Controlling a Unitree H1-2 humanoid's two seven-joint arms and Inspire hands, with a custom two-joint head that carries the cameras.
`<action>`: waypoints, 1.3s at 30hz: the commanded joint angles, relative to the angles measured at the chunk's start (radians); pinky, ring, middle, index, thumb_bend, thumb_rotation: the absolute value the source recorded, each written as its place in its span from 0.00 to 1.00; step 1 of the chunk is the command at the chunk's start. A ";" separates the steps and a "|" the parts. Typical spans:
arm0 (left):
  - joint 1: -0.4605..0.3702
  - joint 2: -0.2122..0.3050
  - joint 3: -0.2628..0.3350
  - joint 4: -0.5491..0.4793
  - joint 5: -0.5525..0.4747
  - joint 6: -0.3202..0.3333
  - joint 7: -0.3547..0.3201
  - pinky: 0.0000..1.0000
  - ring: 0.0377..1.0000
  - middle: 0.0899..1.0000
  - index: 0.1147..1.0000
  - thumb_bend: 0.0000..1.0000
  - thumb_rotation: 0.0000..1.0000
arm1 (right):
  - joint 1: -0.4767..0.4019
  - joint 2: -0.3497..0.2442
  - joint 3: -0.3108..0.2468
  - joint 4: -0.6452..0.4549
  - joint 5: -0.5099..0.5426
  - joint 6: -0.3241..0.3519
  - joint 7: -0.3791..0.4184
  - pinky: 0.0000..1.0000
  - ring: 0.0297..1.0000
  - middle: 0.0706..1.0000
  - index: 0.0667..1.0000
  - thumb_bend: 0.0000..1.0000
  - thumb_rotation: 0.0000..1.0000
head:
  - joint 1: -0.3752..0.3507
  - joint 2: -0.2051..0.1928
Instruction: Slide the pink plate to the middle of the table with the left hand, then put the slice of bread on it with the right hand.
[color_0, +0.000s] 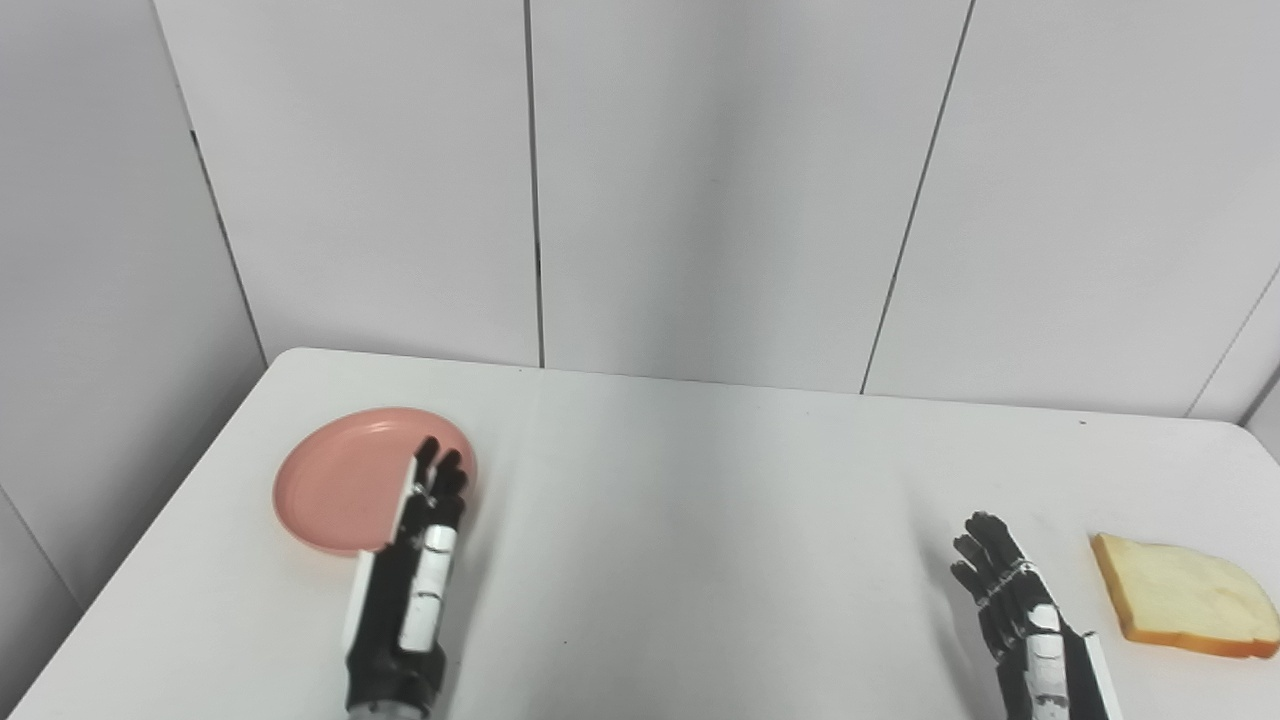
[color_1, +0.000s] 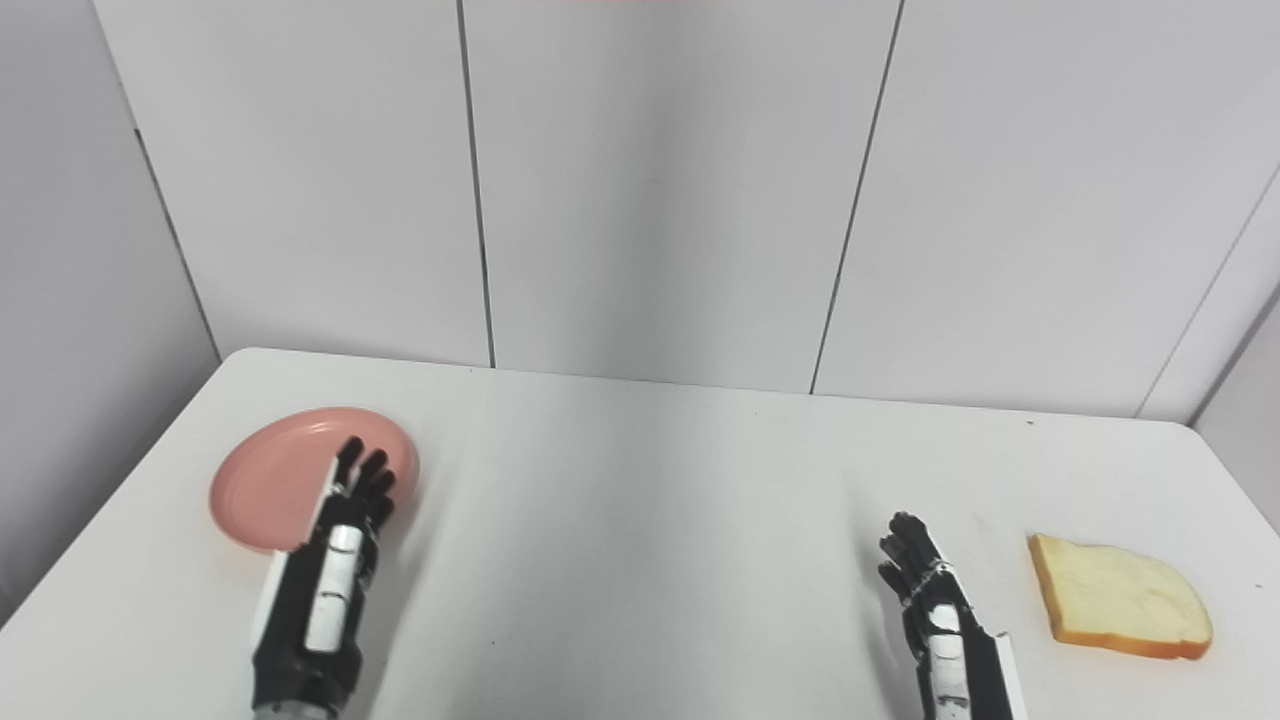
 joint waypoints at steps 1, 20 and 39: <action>-0.090 0.031 0.025 -0.030 -0.029 -0.026 0.004 1.00 0.96 0.97 0.98 0.82 0.88 | 0.066 0.023 0.010 0.144 -0.002 -0.029 0.012 0.91 0.91 0.90 0.86 0.78 0.97 | 0.001 0.001; -0.371 0.216 0.187 0.023 -0.171 0.190 0.002 1.00 1.00 0.98 0.93 0.91 0.90 | 0.064 0.030 0.014 0.148 -0.006 -0.038 0.016 0.89 0.90 0.90 0.86 0.78 0.96 | -0.008 0.003; -0.490 0.426 0.255 0.537 -0.217 -0.052 -0.106 0.91 0.96 0.95 0.92 1.00 0.91 | 0.069 0.033 0.014 0.141 -0.013 -0.027 0.015 0.87 0.88 0.88 0.85 0.81 0.94 | -0.013 0.003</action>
